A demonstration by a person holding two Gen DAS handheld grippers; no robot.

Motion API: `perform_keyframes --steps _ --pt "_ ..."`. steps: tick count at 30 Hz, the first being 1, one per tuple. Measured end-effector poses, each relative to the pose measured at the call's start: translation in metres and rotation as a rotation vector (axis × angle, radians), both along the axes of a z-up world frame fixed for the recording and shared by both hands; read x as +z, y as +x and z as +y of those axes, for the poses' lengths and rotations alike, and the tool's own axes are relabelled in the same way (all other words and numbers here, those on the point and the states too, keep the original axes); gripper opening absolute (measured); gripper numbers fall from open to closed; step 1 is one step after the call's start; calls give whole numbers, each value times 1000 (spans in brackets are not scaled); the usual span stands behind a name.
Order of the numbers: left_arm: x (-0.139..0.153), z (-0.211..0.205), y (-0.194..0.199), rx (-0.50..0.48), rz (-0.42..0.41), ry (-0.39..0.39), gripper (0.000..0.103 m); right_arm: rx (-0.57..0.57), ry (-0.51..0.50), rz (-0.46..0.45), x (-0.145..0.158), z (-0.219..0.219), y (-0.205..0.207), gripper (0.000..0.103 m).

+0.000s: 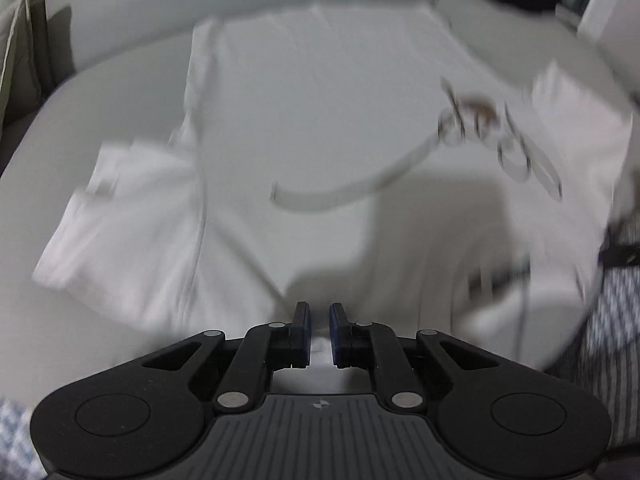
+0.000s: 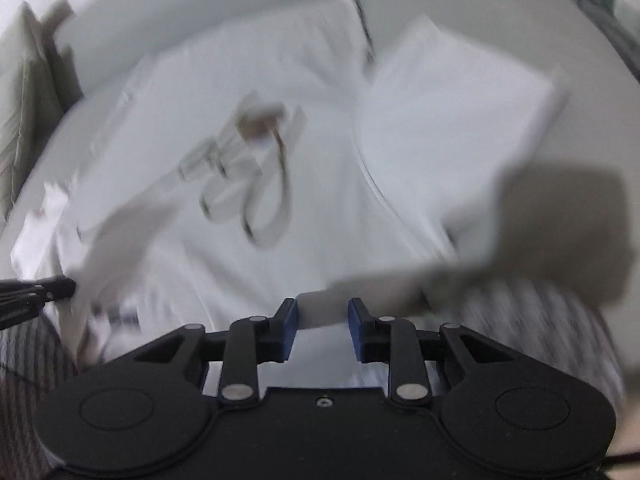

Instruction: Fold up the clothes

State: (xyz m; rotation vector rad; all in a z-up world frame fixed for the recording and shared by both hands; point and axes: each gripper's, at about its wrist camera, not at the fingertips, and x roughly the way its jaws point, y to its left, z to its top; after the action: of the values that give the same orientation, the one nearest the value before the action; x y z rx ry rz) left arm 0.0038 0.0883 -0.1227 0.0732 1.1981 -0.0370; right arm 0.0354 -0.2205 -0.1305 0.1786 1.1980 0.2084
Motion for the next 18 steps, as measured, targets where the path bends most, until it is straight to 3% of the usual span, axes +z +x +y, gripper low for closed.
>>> perform_keyframes --steps 2,3,7,12,15,18 --pt "2 7 -15 12 54 40 8 14 18 -3 11 -5 -19 17" --pt "9 13 -21 21 22 40 9 2 36 -8 19 -10 -26 20" --pt "60 27 -29 80 -205 20 9 -69 187 -133 59 -35 -24 28" --pt "128 17 -15 87 -494 -42 10 -100 308 -310 115 -38 -6 27" --pt "155 13 0 71 -591 -90 10 -105 386 -366 140 -30 12 24" --pt "159 11 22 47 -626 -104 19 -95 421 -424 155 -26 33 25"
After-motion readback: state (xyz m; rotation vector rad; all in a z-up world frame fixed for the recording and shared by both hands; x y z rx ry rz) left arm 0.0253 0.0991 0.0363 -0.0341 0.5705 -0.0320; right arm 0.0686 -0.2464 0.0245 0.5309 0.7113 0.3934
